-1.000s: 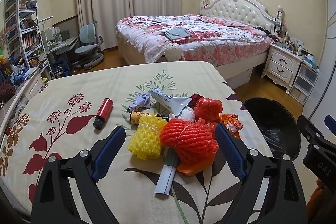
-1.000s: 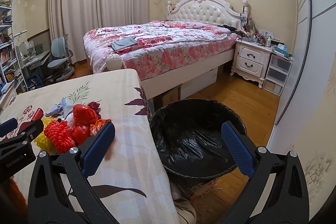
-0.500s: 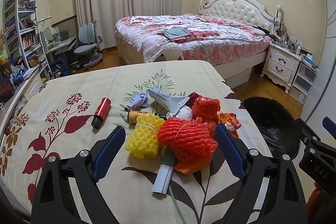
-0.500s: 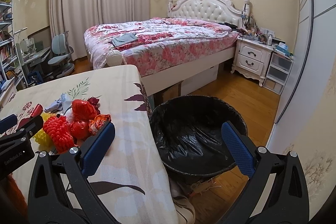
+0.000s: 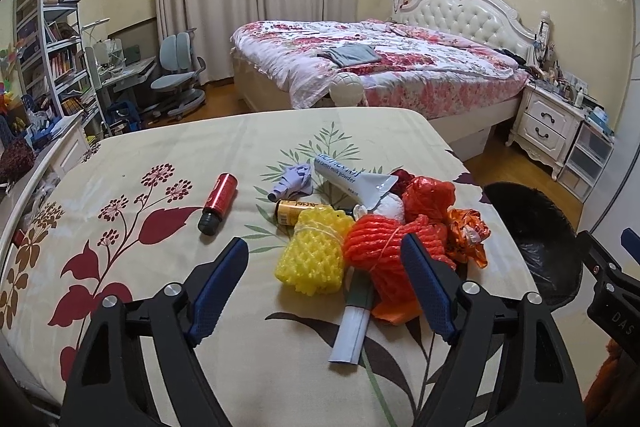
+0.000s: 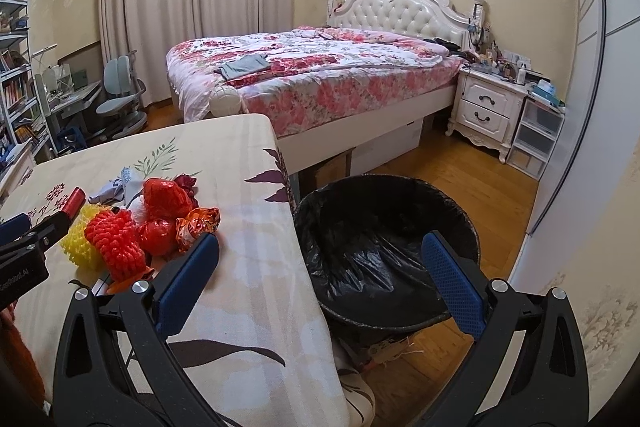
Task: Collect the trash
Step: 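Reach the left gripper to the red mesh net and close on it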
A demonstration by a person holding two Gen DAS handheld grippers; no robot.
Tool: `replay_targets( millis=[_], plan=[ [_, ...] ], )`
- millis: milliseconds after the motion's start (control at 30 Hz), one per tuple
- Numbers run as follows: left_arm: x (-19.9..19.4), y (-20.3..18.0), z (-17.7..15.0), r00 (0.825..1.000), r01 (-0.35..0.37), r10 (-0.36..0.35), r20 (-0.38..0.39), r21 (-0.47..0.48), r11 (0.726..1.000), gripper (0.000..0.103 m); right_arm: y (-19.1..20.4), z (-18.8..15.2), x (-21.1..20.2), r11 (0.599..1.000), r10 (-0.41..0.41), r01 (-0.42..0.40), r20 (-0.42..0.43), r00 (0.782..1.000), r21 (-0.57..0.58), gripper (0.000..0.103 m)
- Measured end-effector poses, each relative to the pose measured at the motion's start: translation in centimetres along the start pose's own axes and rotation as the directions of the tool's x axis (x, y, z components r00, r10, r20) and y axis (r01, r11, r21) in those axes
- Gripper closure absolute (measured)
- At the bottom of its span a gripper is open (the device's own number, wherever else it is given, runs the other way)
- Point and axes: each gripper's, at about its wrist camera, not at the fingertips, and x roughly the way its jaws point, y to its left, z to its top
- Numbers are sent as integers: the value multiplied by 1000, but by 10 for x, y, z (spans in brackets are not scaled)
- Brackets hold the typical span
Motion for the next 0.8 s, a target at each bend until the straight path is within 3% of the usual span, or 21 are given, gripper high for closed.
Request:
replay_targets(
  millis=[167, 300, 800],
  plan=[
    [4, 6, -4, 999, 35, -36, -22, -36, 999, 32, 6, -3, 0, 1000, 8, -8, -7, 1000, -10, 4],
    [2, -5, -5, 998, 63, -63, -4, -21, 998, 23, 6, -3, 0, 1000, 7, -7, -5, 1000, -7, 4],
    [35, -37, -8, 999, 35, -31, -41, 82, 996, 18, -8, -9, 6, 999, 26, -25, -33, 999, 32, 4]
  ],
)
